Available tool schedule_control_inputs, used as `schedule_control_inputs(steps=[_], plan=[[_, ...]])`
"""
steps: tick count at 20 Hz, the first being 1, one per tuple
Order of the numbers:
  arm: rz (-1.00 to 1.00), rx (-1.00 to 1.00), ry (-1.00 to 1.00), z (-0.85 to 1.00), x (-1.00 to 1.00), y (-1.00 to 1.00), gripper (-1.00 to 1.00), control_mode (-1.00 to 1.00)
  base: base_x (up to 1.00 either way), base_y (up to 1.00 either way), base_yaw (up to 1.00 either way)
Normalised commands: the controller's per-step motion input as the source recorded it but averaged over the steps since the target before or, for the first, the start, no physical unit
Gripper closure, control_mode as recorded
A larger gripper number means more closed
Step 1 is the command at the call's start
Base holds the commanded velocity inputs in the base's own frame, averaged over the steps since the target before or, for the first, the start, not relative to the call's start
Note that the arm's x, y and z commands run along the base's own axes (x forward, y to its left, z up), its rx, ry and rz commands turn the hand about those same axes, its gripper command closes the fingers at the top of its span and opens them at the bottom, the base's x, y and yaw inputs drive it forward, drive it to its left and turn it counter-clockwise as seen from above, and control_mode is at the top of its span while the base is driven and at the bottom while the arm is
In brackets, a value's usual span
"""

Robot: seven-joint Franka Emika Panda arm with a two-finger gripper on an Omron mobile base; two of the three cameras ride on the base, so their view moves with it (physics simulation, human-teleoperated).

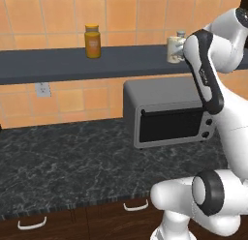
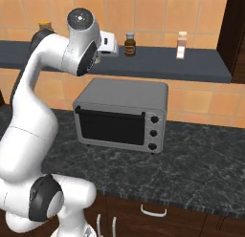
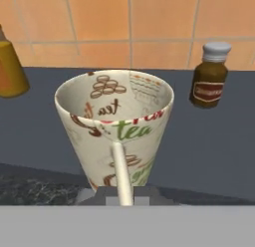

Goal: Gather all objects into one cabinet and sort the glasses and bowls to opposite sides.

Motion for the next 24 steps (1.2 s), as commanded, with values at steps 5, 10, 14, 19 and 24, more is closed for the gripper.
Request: schedule_control_inputs(steps=[5,10,14,19,24], plan=[[-0.21,0.0,0.0,0.0,-0.93,-0.11,1.0,-1.0,0.0,0.0,0.0],[-0.27,0.0,0.01,0.0,-1.0,0.0,1.0,-1.0,0.0,0.0,0.0],[-0.21,0.0,0.01,0.0,-0.94,-0.02,1.0,-1.0,0.0,0.0,0.0],[-0.01,-0.01,0.05,0.0,-0.81,0.04,1.0,-1.0,0.0,0.0,0.0],[0.13,-0.08,0.18,0.0,-0.76,0.06,1.0,-1.0,0.0,0.0,0.0]])
